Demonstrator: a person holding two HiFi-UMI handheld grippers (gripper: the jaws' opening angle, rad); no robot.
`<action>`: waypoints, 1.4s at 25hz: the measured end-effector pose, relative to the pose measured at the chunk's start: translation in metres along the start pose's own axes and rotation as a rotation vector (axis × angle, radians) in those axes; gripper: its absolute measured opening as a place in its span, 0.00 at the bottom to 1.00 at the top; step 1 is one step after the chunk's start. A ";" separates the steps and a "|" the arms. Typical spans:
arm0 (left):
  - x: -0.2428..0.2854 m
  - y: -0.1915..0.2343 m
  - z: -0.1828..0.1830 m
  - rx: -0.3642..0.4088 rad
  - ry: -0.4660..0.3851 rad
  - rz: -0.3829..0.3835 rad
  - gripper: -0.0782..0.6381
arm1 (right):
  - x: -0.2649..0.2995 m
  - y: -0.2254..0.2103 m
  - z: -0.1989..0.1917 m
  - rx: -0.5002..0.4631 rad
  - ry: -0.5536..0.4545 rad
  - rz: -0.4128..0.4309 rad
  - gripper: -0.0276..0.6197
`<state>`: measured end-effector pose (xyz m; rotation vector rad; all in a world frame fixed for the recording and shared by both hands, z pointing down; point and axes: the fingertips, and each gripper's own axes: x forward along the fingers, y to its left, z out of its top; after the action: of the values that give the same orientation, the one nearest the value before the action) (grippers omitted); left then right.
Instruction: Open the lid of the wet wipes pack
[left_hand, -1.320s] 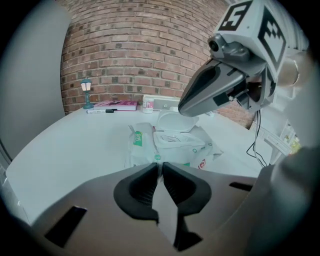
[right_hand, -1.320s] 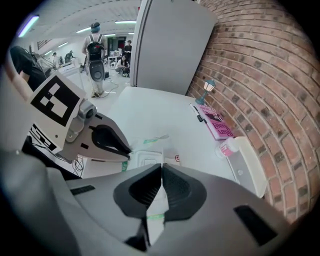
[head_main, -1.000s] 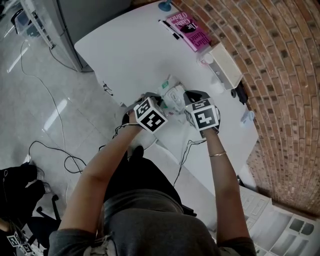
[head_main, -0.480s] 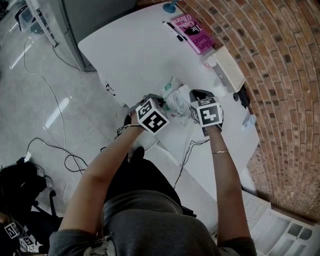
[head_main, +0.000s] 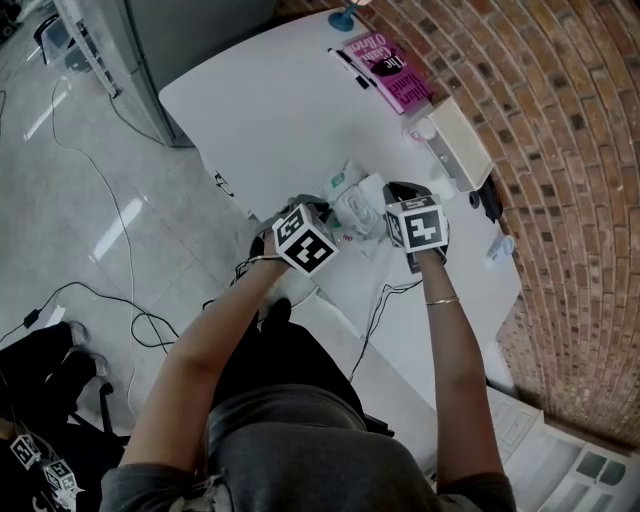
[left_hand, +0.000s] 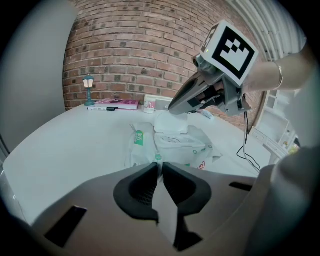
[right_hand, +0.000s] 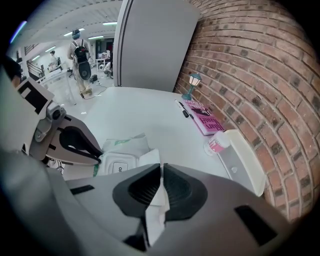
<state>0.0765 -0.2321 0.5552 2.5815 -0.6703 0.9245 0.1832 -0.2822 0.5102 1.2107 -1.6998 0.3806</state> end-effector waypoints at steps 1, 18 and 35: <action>0.000 0.000 0.000 0.000 0.000 0.000 0.18 | 0.001 -0.001 0.000 0.003 0.002 -0.001 0.08; 0.001 -0.001 0.001 -0.014 -0.003 -0.011 0.18 | 0.034 -0.012 -0.018 -0.027 0.085 -0.017 0.05; 0.000 -0.001 0.001 -0.011 -0.004 -0.036 0.18 | 0.043 0.000 -0.022 -0.032 0.099 -0.029 0.05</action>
<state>0.0774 -0.2315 0.5542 2.5776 -0.6258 0.9017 0.1941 -0.2897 0.5565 1.1729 -1.5963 0.3883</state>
